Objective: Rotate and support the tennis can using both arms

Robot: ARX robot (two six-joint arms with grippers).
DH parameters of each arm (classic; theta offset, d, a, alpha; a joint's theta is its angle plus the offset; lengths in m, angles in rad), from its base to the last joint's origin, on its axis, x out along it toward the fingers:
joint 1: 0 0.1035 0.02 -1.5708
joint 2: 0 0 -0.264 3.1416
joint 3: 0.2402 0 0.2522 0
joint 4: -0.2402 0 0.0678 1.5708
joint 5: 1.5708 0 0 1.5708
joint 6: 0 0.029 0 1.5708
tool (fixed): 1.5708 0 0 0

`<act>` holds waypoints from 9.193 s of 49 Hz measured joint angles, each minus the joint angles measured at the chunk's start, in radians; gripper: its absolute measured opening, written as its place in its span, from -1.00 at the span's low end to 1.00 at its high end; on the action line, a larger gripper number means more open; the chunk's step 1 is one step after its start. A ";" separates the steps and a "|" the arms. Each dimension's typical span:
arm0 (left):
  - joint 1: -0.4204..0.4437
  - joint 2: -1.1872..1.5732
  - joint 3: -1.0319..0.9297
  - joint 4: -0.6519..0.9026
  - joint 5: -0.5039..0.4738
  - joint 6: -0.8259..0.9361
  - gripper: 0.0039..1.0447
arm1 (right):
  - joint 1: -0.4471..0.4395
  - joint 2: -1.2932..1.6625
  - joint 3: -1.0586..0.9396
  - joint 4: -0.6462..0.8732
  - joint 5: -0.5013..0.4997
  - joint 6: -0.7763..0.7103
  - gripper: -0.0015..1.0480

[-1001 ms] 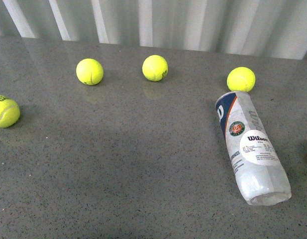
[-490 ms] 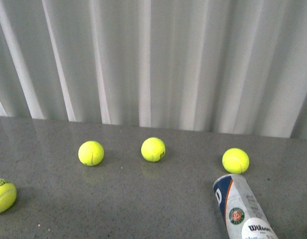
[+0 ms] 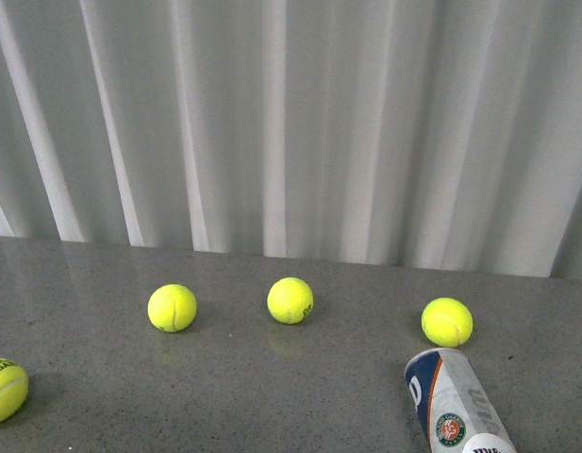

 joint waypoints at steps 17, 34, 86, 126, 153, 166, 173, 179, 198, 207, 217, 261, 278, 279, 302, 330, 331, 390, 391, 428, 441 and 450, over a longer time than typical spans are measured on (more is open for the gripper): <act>0.000 0.000 0.000 0.000 0.000 0.000 0.87 | -0.070 0.497 0.220 -0.077 -0.018 0.123 0.86; 0.000 0.000 0.000 0.000 0.000 0.000 0.87 | 0.076 1.578 0.776 -0.045 -0.036 0.095 0.86; 0.000 0.000 0.000 0.000 0.000 0.000 0.87 | 0.191 2.021 0.996 -0.158 -0.061 0.190 0.86; 0.000 0.000 0.000 0.000 0.000 0.000 0.87 | 0.353 1.993 1.263 -0.179 -0.223 -0.684 -0.58; 0.000 0.000 0.000 0.000 0.000 0.000 0.87 | 0.455 2.419 1.693 -0.295 -0.304 -1.249 -0.88; 0.000 0.000 0.000 0.000 0.000 0.000 0.87 | 0.452 2.477 1.758 -0.246 -0.307 -1.202 -0.57; 0.000 0.000 0.000 0.000 0.000 0.000 0.87 | 0.452 2.478 1.755 -0.219 -0.341 -1.114 -0.09; 0.000 0.000 0.000 0.000 0.000 0.000 0.87 | 0.453 2.474 1.739 -0.203 -0.361 -1.049 0.31; 0.000 0.000 0.000 0.000 0.000 0.000 0.87 | 0.468 2.313 1.583 -0.130 -0.412 -0.927 0.86; 0.000 0.000 0.000 0.000 0.000 0.000 0.87 | 0.467 2.216 1.490 -0.054 -0.410 -0.805 0.86; 0.000 0.000 0.000 0.000 0.000 0.000 0.87 | 0.428 1.991 1.312 0.105 -0.445 -0.425 0.86; 0.000 0.000 0.000 0.000 -0.001 0.000 0.87 | 0.168 1.350 0.293 1.038 0.156 0.000 -0.93; 0.000 0.000 0.000 0.000 0.000 0.000 0.87 | 0.091 1.146 0.098 1.022 0.088 0.000 -0.93; 0.000 0.000 0.000 0.000 0.000 0.000 0.87 | 0.089 1.139 0.094 1.017 0.087 0.000 -0.93; 0.000 0.000 0.000 0.000 0.000 0.000 0.87 | 0.001 0.676 0.004 0.657 0.003 0.000 -0.93; 0.000 0.000 0.000 0.000 0.000 0.000 0.87 | 0.001 0.356 -0.001 0.360 0.003 0.000 -0.93; 0.000 0.000 0.000 0.000 0.000 0.000 0.87 | 0.001 0.343 -0.001 0.347 0.003 0.000 -0.93; 0.000 -0.002 0.000 0.000 0.000 0.000 0.87 | 0.001 0.001 0.000 0.001 0.001 -0.001 -0.20; 0.000 -0.002 0.000 0.000 0.000 0.000 0.87 | 0.001 0.001 0.000 0.001 0.001 -0.001 -0.10; 0.000 -0.002 0.000 0.000 0.000 0.000 0.87 | 0.001 0.001 0.000 0.000 0.001 0.000 0.86; 0.041 0.220 0.103 -0.195 0.167 -0.188 0.87 | 0.001 0.001 0.000 0.000 0.001 0.000 0.86; 0.131 0.775 0.265 0.134 0.412 -0.243 0.87 | 0.001 0.000 0.000 0.000 0.000 0.000 0.86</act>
